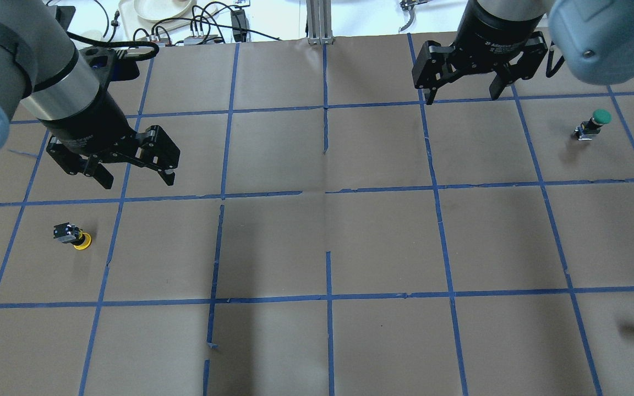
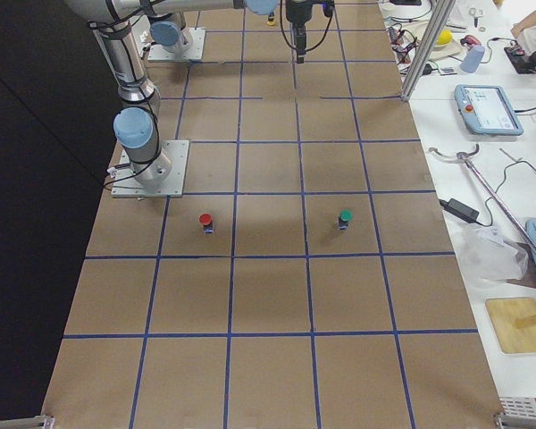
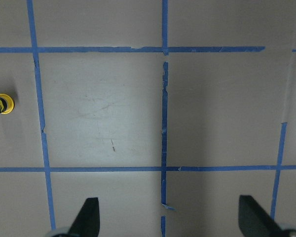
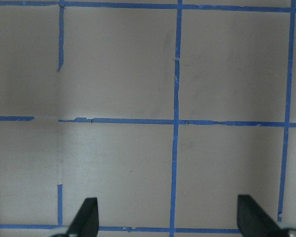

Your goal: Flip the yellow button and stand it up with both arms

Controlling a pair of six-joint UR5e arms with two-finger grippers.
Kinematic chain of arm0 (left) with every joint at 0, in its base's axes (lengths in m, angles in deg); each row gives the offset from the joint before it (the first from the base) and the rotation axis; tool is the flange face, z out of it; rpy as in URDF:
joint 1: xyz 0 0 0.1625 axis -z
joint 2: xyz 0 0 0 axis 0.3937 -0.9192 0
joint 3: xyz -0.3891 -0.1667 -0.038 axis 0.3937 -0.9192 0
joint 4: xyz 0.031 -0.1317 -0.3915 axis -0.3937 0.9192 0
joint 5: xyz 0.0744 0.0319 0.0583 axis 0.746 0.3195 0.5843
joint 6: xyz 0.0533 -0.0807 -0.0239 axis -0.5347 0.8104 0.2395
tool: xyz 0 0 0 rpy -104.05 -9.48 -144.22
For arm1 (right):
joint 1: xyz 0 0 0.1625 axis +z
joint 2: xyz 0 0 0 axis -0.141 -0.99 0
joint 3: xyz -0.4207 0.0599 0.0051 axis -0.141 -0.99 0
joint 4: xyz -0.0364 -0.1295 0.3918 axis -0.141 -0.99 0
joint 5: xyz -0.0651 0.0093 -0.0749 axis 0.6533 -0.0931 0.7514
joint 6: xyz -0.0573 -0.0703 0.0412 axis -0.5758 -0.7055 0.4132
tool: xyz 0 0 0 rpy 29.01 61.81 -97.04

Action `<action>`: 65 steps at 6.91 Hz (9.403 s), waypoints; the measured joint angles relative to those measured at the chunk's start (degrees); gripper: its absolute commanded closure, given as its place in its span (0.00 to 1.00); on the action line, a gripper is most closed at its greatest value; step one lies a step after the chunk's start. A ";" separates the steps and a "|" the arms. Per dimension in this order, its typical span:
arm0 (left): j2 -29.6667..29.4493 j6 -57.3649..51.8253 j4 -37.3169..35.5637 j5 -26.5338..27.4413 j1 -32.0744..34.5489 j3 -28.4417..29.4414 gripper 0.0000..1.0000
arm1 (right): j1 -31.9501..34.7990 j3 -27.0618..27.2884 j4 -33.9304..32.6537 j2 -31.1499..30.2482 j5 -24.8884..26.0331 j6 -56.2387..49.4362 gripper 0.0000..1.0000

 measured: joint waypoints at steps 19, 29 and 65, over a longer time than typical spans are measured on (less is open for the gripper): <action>-6.28 -57.61 -5.53 7.40 -25.58 -1.75 0.01 | 0.04 0.07 0.09 0.49 -0.73 -0.32 0.00; -14.83 -95.90 -39.95 9.12 -31.36 -21.49 0.02 | 0.09 0.02 0.09 0.47 -0.88 -0.24 0.00; -14.39 3.85 12.04 -90.14 -2.98 -8.62 1.00 | -9.81 -0.68 13.09 0.72 -22.82 0.83 0.00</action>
